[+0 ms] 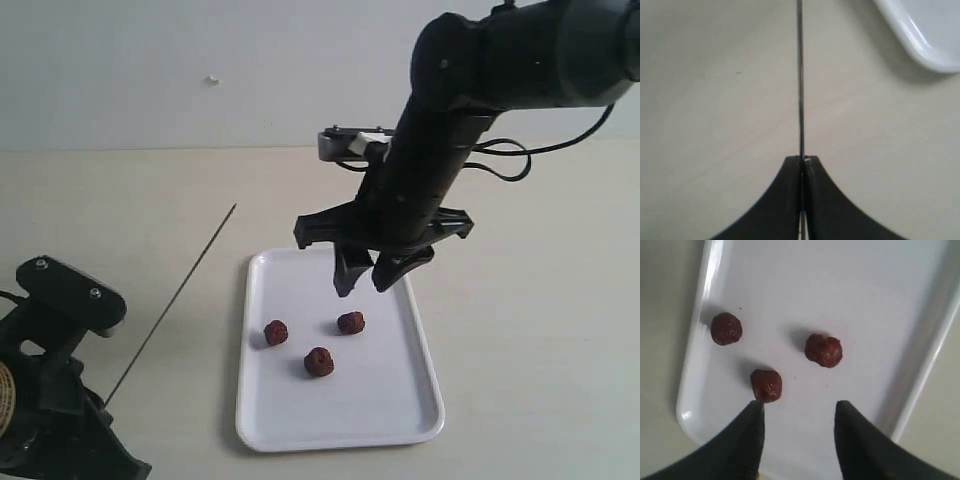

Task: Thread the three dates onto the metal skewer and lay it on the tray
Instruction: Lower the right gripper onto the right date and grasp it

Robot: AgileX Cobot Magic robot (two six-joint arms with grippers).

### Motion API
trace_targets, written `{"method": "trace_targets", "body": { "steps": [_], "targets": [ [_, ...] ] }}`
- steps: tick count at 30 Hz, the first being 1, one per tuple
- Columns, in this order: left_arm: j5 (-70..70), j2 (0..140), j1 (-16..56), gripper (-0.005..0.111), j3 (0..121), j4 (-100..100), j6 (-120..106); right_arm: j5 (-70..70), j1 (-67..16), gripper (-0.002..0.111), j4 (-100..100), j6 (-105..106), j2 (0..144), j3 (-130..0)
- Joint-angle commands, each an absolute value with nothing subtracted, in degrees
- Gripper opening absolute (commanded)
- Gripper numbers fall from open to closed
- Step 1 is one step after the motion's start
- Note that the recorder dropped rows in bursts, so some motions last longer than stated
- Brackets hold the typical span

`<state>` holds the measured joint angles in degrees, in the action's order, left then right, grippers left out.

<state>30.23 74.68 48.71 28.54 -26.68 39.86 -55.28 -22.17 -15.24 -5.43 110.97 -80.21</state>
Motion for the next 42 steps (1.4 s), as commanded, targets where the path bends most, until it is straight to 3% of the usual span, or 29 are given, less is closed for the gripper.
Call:
{"method": "trace_targets", "body": {
  "steps": [1, 11, 16, 42],
  "targets": [
    [29.3, 74.1, 48.5, 0.0, 28.2, -26.5, 39.4, -55.3, -23.3, 0.051, -13.6, -7.3, 115.0, -84.3],
    [31.2, 74.1, 48.5, 0.0, 28.2, -26.5, 39.3, -52.1, -23.3, 0.051, -9.2, -8.8, 121.3, -86.1],
    [31.9, 74.1, 48.5, 0.0, 28.2, -26.4, 39.3, -52.6, -23.3, 0.063, -8.0, -8.0, 121.3, -86.1],
    [31.9, 74.1, 48.5, 0.0, 28.2, -25.9, 39.3, -52.7, -24.7, 0.058, -4.9, -15.1, 124.8, -86.1]
  ]
}}
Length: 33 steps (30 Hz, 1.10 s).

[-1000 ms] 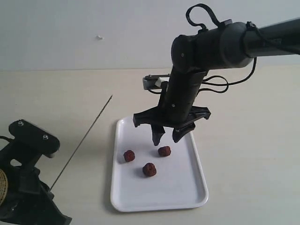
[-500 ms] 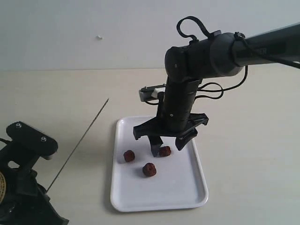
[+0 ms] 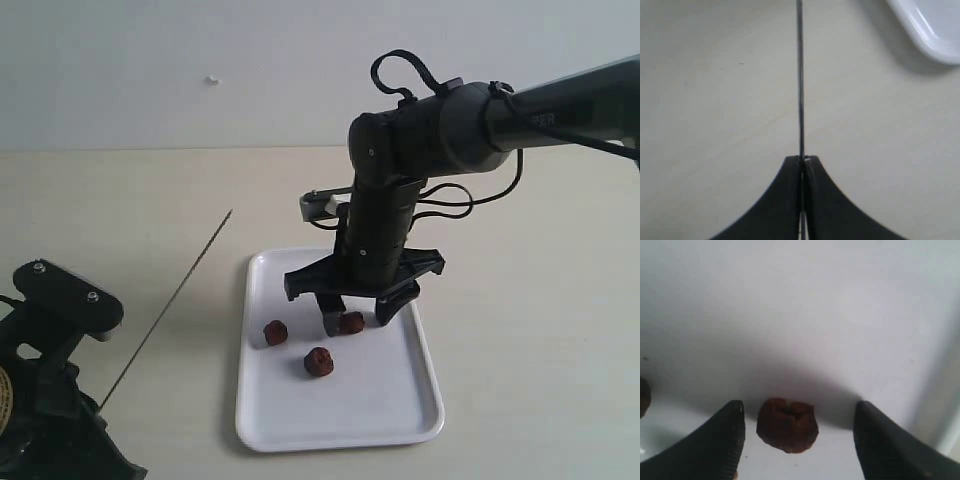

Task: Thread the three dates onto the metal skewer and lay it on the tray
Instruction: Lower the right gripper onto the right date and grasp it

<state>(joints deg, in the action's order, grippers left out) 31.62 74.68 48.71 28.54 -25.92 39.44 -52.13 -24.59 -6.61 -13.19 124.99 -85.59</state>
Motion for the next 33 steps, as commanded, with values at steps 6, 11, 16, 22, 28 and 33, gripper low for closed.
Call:
{"method": "trace_targets", "body": {
  "steps": [6, 11, 16, 22, 28, 33],
  "targets": [
    [31.8, 74.1, 48.5, 0.0, 28.2, -25.9, 39.3, -52.7, -24.7, 0.056, -3.6, -17.2, 124.8, -86.1],
    [31.8, 74.1, 48.5, 0.0, 28.2, -25.9, 39.3, -52.7, -24.7, 0.056, -2.2, -18.4, 124.8, -86.1],
    [31.8, 74.1, 48.5, 0.0, 28.2, -25.9, 39.3, -53.4, -24.7, 0.051, -1.9, -18.5, 124.8, -86.1],
    [31.8, 74.1, 48.5, 0.0, 28.2, -25.9, 39.3, -53.8, -24.7, 0.041, -0.9, -18.5, 124.8, -86.1],
    [31.8, 74.1, 48.5, 0.0, 28.2, -25.9, 39.3, -54.5, -24.7, 0.041, -0.7, -18.5, 124.8, -86.1],
    [31.8, 74.1, 48.5, 0.0, 28.2, -25.9, 39.3, -54.6, -24.7, 0.04, -0.7, -18.4, 124.8, -86.1]
  ]
}}
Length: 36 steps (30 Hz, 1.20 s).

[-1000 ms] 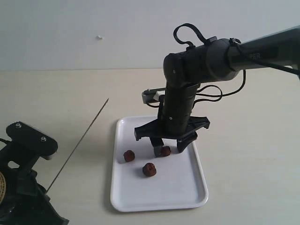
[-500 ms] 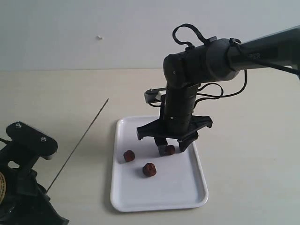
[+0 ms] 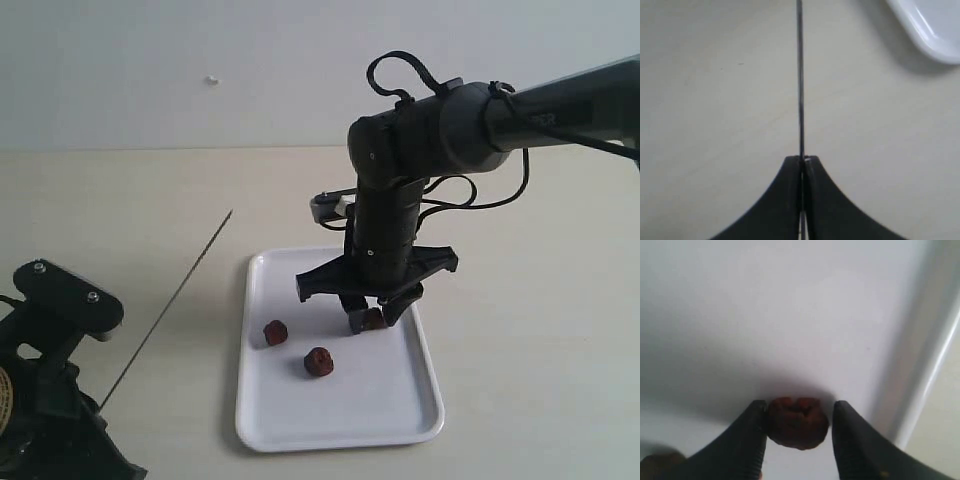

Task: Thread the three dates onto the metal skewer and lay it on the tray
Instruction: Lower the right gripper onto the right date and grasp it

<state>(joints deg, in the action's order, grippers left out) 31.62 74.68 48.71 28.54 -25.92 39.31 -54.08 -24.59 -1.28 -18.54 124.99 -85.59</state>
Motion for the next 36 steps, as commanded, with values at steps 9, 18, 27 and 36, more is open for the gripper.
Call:
{"method": "trace_targets", "body": {
  "steps": [9, 18, 27, 36],
  "targets": [
    [31.7, 74.1, 48.5, 0.0, 28.2, -25.9, 39.3, -54.4, -24.7, 0.036, -0.7, -18.3, 124.8, -86.1],
    [31.5, 74.1, 48.5, 0.0, 28.2, -25.9, 39.3, -54.3, -24.7, 0.029, -0.7, -18.1, 124.8, -86.1],
    [31.2, 74.1, 48.5, 0.0, 28.2, -24.6, 39.3, -52.4, -24.7, 0.029, -1.3, -18.1, 124.7, -86.1],
    [31.1, 74.1, 48.5, 0.0, 28.2, -24.3, 39.4, -50.9, -24.7, 0.023, -2.7, -17.4, 124.5, -86.2]
  ]
}}
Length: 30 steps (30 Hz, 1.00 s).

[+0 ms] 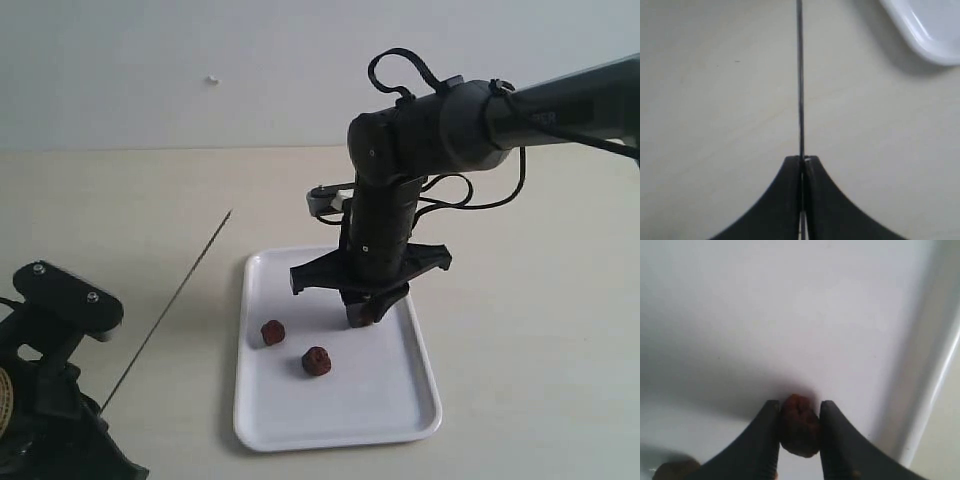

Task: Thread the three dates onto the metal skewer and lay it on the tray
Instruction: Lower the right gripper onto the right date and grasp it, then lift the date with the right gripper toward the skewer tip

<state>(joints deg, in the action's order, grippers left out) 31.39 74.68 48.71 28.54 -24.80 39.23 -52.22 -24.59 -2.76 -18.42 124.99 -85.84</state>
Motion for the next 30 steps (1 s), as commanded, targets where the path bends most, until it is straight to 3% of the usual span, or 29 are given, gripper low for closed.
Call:
{"method": "trace_targets", "body": {
  "steps": [1, 14, 24, 30],
  "targets": [
    [30.9, 74.1, 48.5, 0.0, 28.2, -24.0, 39.4, -50.2, -24.7, 0.023, -2.4, -17.1, 124.0, -86.1],
    [24.0, 74.1, 48.5, 0.0, 28.2, -8.5, 29.0, -41.3, -18.6, 0.023, -3.2, -18.6, 118.0, -91.9],
    [14.1, 75.6, 48.5, 0.0, 28.2, -6.3, 26.6, -33.0, -17.3, 0.023, -26.7, -6.4, 117.9, -91.9],
    [8.3, 83.3, 48.5, 0.0, 28.2, -6.2, 29.6, -31.9, -16.3, 0.023, -42.7, 4.6, 116.8, -91.9]
  ]
}}
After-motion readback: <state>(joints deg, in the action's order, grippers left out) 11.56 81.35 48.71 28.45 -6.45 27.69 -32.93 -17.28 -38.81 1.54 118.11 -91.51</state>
